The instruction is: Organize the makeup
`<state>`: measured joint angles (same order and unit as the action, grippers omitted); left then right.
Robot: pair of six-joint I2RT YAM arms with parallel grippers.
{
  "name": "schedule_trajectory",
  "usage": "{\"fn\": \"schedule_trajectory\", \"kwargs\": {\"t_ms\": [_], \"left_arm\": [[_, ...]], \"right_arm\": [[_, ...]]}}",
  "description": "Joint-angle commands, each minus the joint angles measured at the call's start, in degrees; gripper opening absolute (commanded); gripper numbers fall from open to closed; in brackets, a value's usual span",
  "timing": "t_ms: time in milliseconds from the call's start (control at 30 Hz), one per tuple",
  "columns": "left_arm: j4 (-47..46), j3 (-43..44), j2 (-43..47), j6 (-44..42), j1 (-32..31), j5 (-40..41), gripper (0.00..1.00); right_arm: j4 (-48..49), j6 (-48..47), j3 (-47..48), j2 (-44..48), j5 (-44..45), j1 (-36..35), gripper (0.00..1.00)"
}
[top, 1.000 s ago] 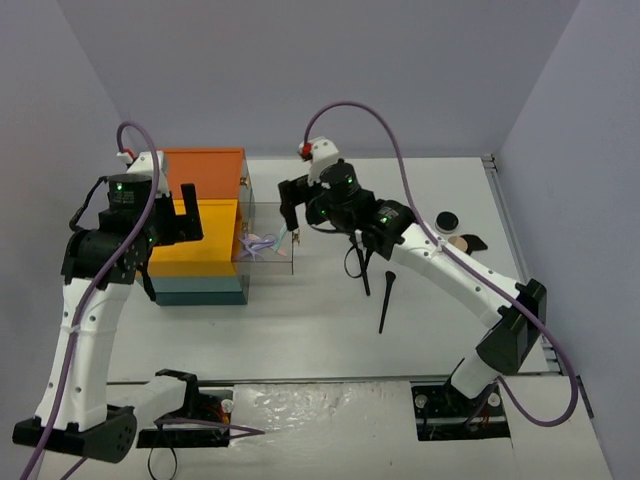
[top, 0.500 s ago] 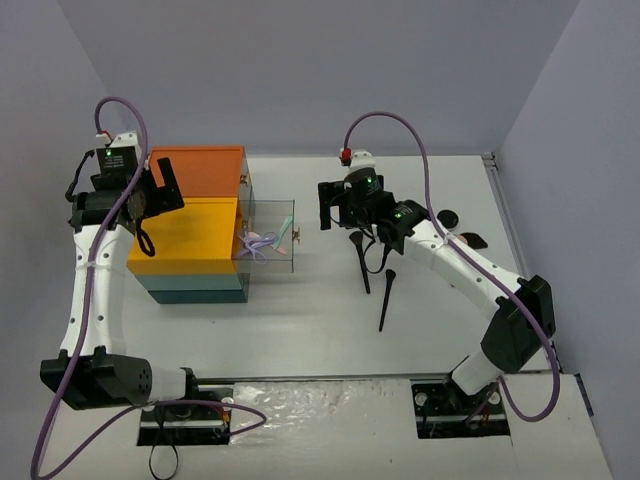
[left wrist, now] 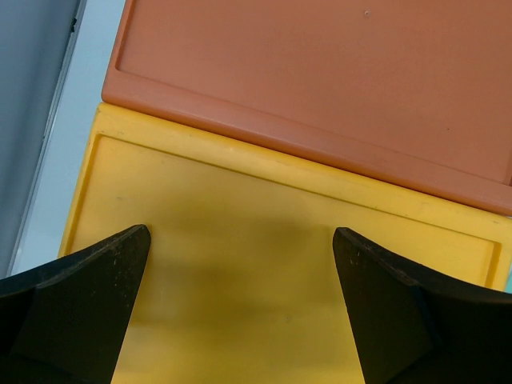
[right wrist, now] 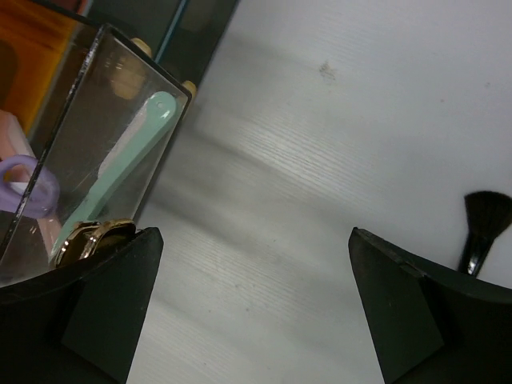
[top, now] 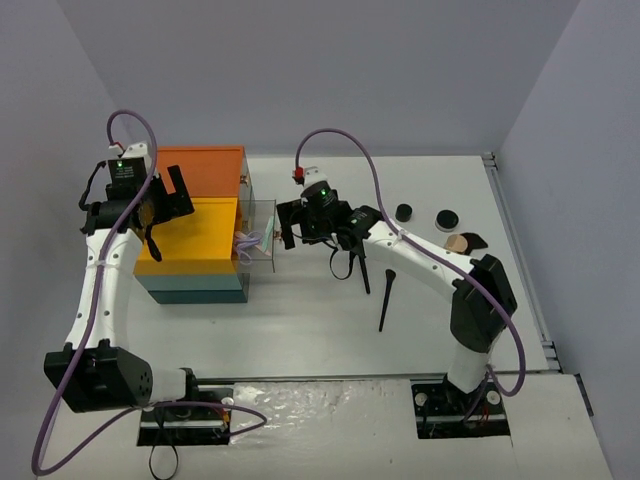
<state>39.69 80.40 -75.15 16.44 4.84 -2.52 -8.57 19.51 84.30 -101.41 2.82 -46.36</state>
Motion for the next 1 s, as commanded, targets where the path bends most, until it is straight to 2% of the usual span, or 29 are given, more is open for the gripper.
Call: {"fn": "schedule_trajectory", "kwargs": {"t_ms": [0, 333, 633, 833, 967], "left_arm": [[-1.39, -2.64, 1.60, 2.55, -0.10, -3.39, 0.97], [-1.99, -5.35, 3.60, 3.42, -0.18, -5.39, 0.97], [-1.85, -5.38, 4.54, 3.63, -0.41, -6.18, 0.97], [-0.29, -2.81, 5.00, 2.94, -1.46, -5.42, 0.97], [1.99, 2.56, 5.11, 1.32, -5.30, -2.39, 0.97]], "right_arm": [[5.08, 0.35, 6.43, -1.44, -2.25, -1.54, 1.00], [11.46, 2.51, 13.42, -8.25, -11.24, -3.18, 1.00], [13.94, 3.37, 16.48, -11.70, -14.64, -4.90, 1.00], [14.11, 2.78, 13.96, -7.69, -10.55, -4.34, 1.00], [13.93, 2.77, 8.96, -1.49, -4.46, -2.49, 1.00]]}}
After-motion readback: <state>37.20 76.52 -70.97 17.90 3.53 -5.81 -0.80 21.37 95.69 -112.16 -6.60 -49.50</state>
